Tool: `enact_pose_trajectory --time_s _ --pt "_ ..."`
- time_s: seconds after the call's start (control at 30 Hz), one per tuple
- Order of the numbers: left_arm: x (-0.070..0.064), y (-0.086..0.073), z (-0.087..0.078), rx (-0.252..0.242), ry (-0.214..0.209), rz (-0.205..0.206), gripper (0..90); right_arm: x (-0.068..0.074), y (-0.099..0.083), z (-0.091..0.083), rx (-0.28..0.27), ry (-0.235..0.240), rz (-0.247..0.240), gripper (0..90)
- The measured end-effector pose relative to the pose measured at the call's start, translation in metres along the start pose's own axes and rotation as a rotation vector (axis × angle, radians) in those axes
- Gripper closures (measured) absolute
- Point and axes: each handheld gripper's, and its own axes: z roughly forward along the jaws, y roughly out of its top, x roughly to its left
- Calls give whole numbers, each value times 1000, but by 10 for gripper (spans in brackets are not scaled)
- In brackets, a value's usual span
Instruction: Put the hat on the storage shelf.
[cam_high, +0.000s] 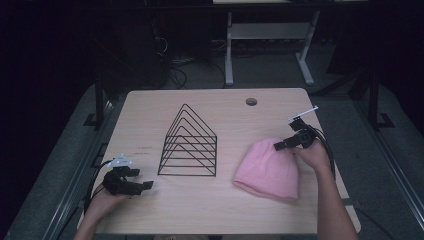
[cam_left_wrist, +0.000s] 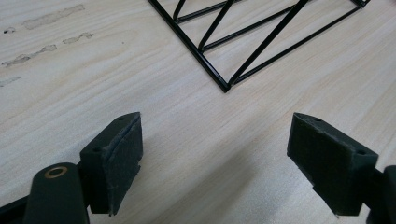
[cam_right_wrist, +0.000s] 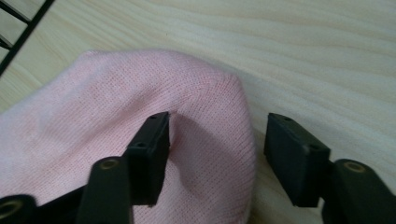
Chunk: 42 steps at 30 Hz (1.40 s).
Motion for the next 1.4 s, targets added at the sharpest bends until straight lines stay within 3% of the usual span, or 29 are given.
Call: enact_pose_trajectory --time_s 0.37,0.77,0.93,1.17,1.4 --pt "1 0 0 8 -2 12 184 0 0 11 40 14 20 554" --pt "0 0 -1 9 -3 13 184 0 -1 14 36 48 43 689" --pt "1 0 -1 8 -3 8 184 -1 -3 11 1 70 37 758" --pt "0 1 1 21 -3 19 184 0 -4 6 -22 83 43 768" --pt "-1 2 2 23 -5 27 185 6 -2 -7 -62 105 18 770"
